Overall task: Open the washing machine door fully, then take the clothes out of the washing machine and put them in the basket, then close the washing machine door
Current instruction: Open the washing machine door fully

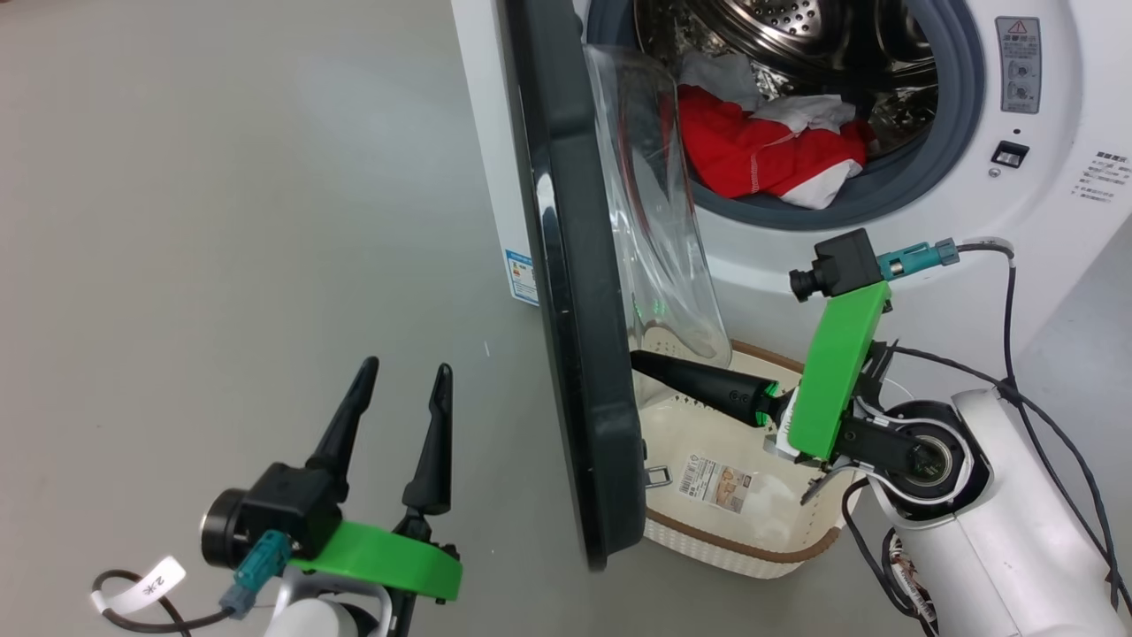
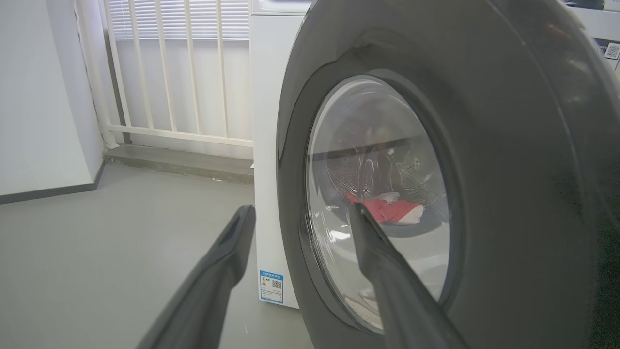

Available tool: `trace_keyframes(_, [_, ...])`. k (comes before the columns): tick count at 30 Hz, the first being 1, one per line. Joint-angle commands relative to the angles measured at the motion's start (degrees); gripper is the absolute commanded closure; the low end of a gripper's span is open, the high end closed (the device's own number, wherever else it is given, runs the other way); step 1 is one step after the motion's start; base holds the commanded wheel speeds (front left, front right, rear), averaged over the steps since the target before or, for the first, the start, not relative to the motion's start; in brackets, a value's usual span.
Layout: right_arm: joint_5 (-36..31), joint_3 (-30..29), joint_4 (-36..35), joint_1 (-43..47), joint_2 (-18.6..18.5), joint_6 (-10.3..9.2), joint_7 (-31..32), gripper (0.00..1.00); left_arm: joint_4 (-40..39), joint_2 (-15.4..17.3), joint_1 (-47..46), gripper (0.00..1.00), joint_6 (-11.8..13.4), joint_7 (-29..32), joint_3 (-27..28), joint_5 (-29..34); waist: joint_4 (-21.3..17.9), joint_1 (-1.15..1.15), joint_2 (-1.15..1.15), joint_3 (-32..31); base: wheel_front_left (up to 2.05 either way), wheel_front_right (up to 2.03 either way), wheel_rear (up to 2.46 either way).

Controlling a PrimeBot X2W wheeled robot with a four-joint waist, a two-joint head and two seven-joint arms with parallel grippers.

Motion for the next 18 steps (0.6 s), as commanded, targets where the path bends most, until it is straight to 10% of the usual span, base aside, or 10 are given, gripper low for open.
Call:
trace_keyframes(1, [0.2, 1.4, -2.3, 0.2, 0.9, 0.45, -0.5, 1.00, -1.8, 0.9, -0.4, 0.00, 0.3, -0.5, 1.9, -0.2, -0.3, 0.00, 0.00, 0.1, 0.00, 0.00, 0.00])
trace_keyframes(10, [-8.5, 0.1, -7.8, 2.0, 0.9, 0.45, -4.0, 1.00, -2.5, 0.9, 0.2, 0.00, 0.2, -0.5, 2.0, -0.3, -1.4, 0.00, 0.00, 0.3, 0.00, 0.00, 0.00])
trace_keyframes(12, [-11.5, -0.2, -9.4, 2.8, 0.6, 0.45, -5.5, 0.70, -2.6, 0.9, 0.4, 0.00, 0.1, -0.5, 2.1, -0.4, -1.5, 0.00, 0.00, 0.4, 0.00, 0.00, 0.00])
trace_keyframes(18, [-22.0, 0.3, -14.4, 5.3, -1.3, 0.45, -11.6, 0.25, -3.4, 0.9, 0.8, 0.00, 0.2, -0.5, 2.3, -0.6, -1.7, 0.00, 0.00, 1.0, 0.00, 0.00, 0.00])
